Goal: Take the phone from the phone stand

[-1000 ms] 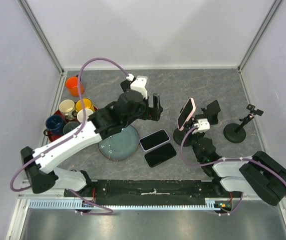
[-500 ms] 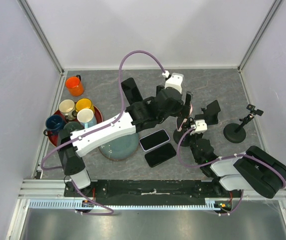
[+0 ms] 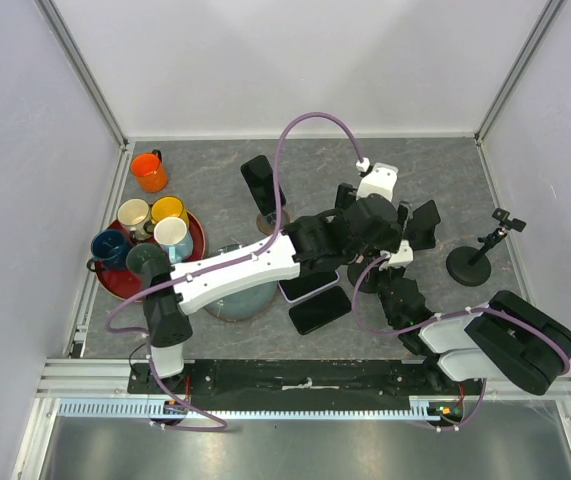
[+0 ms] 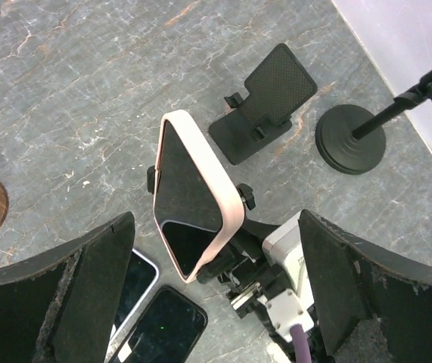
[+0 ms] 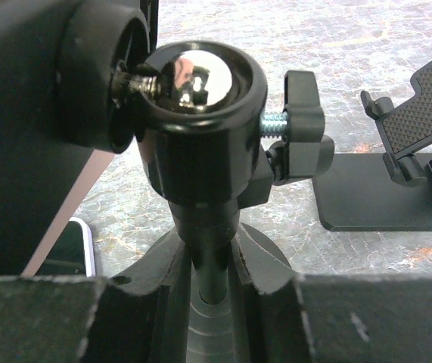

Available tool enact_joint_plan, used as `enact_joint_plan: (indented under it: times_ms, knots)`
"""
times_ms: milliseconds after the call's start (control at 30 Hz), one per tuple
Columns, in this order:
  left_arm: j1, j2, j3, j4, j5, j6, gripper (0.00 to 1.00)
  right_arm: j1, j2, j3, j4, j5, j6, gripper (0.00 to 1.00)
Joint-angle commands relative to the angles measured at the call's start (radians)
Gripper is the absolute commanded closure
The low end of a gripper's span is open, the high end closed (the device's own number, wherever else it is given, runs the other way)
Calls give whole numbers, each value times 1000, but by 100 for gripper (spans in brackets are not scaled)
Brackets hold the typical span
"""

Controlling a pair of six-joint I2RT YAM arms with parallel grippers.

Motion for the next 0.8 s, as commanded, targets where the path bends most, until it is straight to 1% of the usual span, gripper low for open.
enact_joint_plan:
  times_ms: [0, 67, 267, 333, 400, 533, 600, 767]
  knots:
    - [-2, 59, 77, -54, -109, 20, 7, 10, 6, 27, 56, 49, 8, 100]
    - [-2, 70, 92, -68, -129, 20, 10, 15, 6, 30, 55, 58, 5, 100]
    - [-2, 115, 100, -93, -150, 15, 24, 34, 13, 38, 53, 76, -13, 100]
    - [-2, 125, 100, -103, -152, 9, 26, 40, 18, 42, 53, 78, -15, 100]
    - [-2, 131, 98, -112, -150, 1, 30, 43, 19, 44, 53, 84, -19, 100]
    - [-2, 139, 97, -119, -147, -8, 32, 49, 21, 45, 53, 90, -24, 100]
    - [-2, 138, 98, -119, -140, -10, 39, 52, 22, 47, 53, 92, -24, 100]
    - [-2, 141, 85, -119, -140, -26, 40, 53, 23, 47, 53, 98, -22, 100]
